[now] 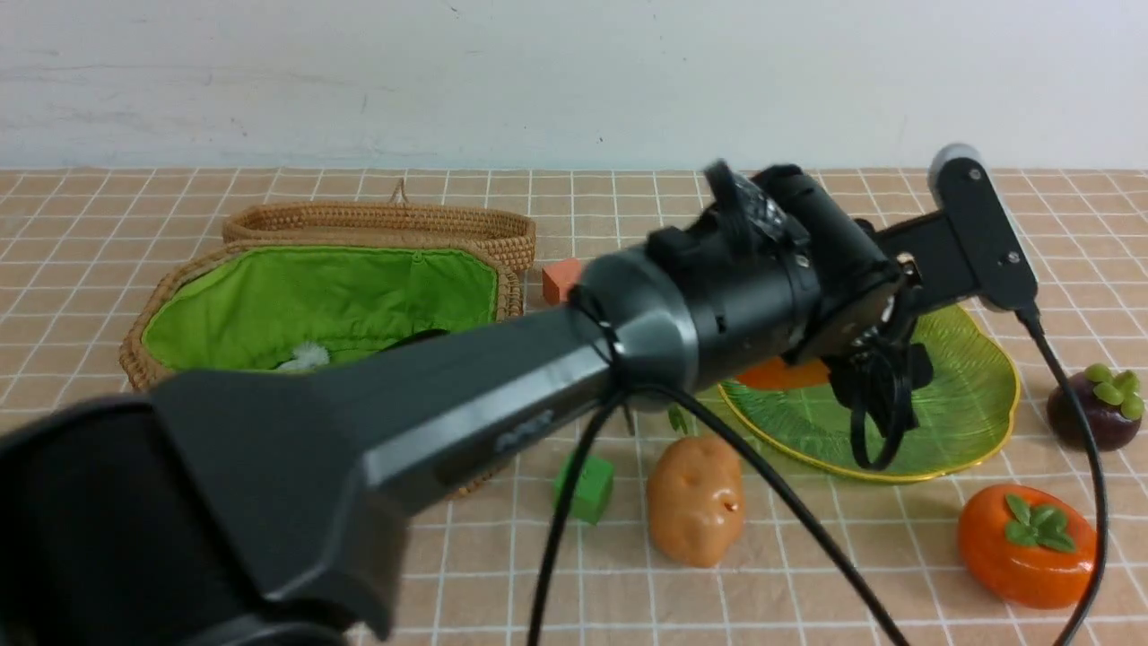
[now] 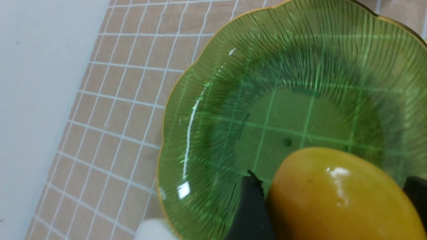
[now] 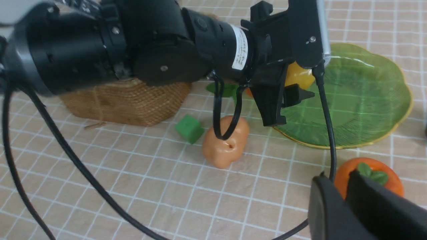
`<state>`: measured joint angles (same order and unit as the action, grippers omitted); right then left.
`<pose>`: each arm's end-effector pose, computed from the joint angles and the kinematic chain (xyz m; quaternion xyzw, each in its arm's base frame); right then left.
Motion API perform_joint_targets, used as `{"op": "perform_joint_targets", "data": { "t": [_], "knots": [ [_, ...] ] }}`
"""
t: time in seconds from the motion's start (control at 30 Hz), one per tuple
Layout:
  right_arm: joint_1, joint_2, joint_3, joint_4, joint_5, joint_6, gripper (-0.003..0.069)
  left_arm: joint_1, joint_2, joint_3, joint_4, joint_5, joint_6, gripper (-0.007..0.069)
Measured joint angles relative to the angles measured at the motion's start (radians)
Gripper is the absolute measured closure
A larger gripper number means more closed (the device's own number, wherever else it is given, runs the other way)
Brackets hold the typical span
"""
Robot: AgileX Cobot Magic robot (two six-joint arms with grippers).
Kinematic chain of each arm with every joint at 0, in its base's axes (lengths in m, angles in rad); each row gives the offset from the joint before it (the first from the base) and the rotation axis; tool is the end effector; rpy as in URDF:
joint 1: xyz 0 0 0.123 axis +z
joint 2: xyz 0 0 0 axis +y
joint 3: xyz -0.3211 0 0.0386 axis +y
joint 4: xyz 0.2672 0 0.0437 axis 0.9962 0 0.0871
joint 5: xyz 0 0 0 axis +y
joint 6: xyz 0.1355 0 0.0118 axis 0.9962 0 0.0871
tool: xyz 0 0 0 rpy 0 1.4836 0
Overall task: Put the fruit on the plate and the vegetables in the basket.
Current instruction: Grab the mango with your left arm and place it on the right plate, then grab a potato with your left arm and place it in the basket on the left
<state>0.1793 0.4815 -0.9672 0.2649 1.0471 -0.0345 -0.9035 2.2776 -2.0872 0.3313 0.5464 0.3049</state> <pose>0.0613 0.0425 0.4106 -0.0935 0.8408 0.1691 0.5058 0.4000 -0.4706 0.2560 0.5745 0.6770 0.0039 0.4600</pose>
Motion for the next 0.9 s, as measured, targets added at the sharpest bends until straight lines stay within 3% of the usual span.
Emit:
{"op": "perform_joint_targets", "data": {
  "t": [0.4, 0.53, 0.63, 0.73, 0.8, 0.9],
  "knots": [
    [0.000, 0.000, 0.000, -0.020, 0.068, 0.015, 0.0554, 0.055, 0.197, -0.112, -0.028, -0.192, -0.003, 0.0109],
    [0.000, 0.000, 0.000, -0.019, 0.068, 0.015, 0.0554, 0.059, 0.194, -0.113, -0.076, -0.189, -0.006, 0.0038],
    [0.000, 0.000, 0.000, -0.016, 0.068, 0.015, 0.0552, 0.059, 0.175, -0.113, -0.135, -0.141, -0.009, -0.0033],
    [0.000, 0.000, 0.000, -0.016, 0.068, 0.013, 0.0552, 0.058, 0.128, -0.113, -0.217, -0.051, -0.010, -0.0040],
    [0.000, 0.000, 0.000, -0.016, 0.068, 0.010, 0.0552, 0.058, 0.103, -0.113, -0.249, 0.014, -0.015, -0.0030],
    [0.000, 0.000, 0.000, -0.016, 0.068, -0.008, 0.0552, 0.058, -0.020, -0.113, -0.338, 0.273, -0.118, 0.0071]
  ]
}}
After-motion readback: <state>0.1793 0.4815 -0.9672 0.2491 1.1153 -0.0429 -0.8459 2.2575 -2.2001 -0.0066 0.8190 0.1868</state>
